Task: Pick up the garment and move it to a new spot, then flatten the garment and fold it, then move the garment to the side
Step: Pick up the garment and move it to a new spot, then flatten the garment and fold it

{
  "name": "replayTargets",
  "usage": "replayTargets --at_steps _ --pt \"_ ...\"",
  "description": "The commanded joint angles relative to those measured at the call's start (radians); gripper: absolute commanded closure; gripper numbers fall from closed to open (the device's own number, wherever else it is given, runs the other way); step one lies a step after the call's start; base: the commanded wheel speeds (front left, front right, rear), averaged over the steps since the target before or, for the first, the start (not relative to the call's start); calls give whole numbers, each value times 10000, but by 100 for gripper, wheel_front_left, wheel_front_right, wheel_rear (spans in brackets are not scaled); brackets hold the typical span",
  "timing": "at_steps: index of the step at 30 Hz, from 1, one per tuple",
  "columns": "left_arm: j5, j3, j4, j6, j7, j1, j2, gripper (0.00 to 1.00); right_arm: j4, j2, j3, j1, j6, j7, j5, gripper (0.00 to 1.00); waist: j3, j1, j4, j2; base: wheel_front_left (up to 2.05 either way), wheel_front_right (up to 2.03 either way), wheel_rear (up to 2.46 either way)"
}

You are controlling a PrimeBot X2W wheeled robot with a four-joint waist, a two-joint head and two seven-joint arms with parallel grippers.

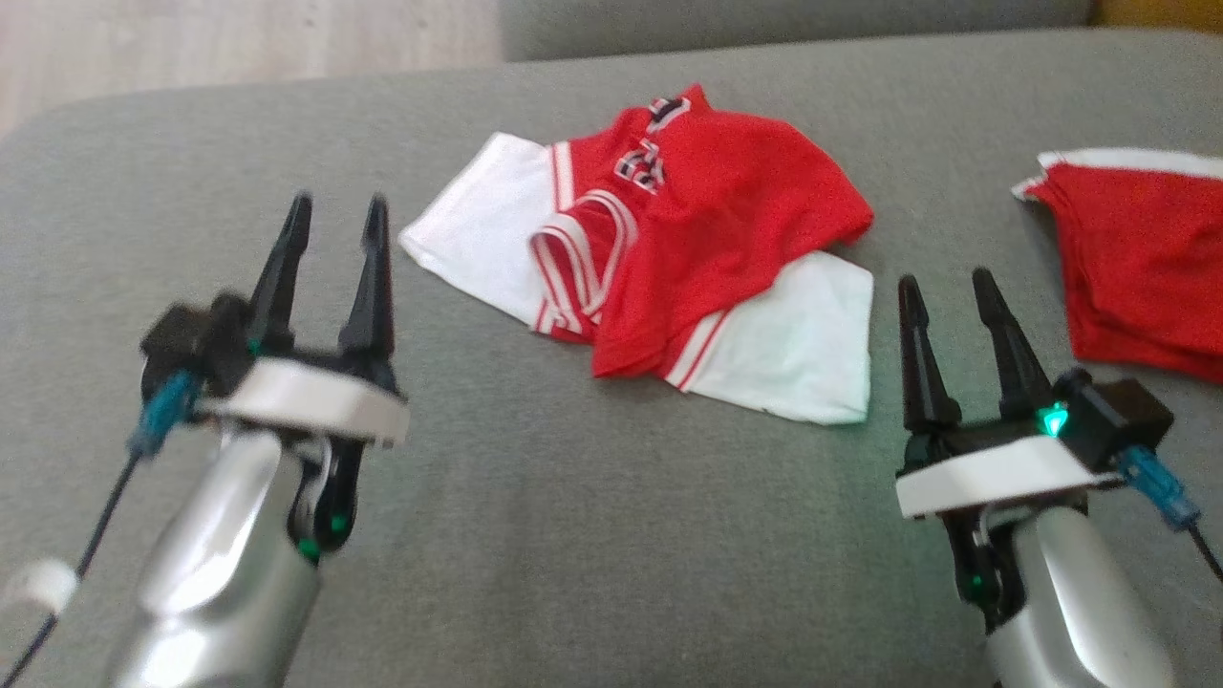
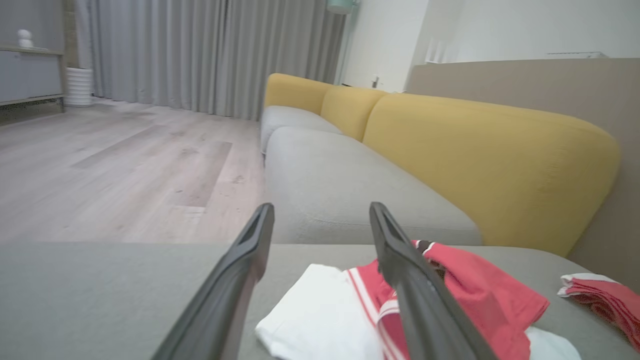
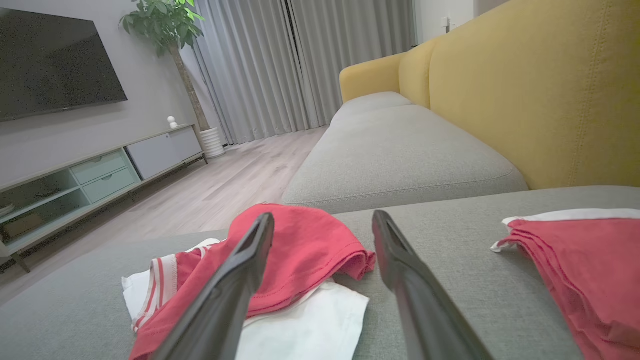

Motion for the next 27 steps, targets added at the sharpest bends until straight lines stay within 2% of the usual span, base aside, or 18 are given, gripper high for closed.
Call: replayTargets --at_steps 1,6,12,17,27 --pt "159 496 -504 89 -108 94 402 0 -227 20 135 61 -7 -108 -94 0 -459 1 467 0 0 0 0" --pt "686 1113 -1476 330 -120 1683 486 0 -77 20 112 411 -7 -95 -163 0 -896 1 852 0 0 0 0" --pt "1057 1666 -2219 382 -122 3111 -31 0 59 20 253 688 -7 -59 -128 0 -1048 1 951 0 0 0 0" --pt "1385 2041 -2578 279 -123 3460 -517 0 33 20 341 645 -7 5 -129 0 -1025 1 896 0 0 0 0" --pt "1867 2362 -2468 -181 -123 3444 -954 0 282 20 644 556 -7 588 -581 0 -961 1 846 0 0 0 0"
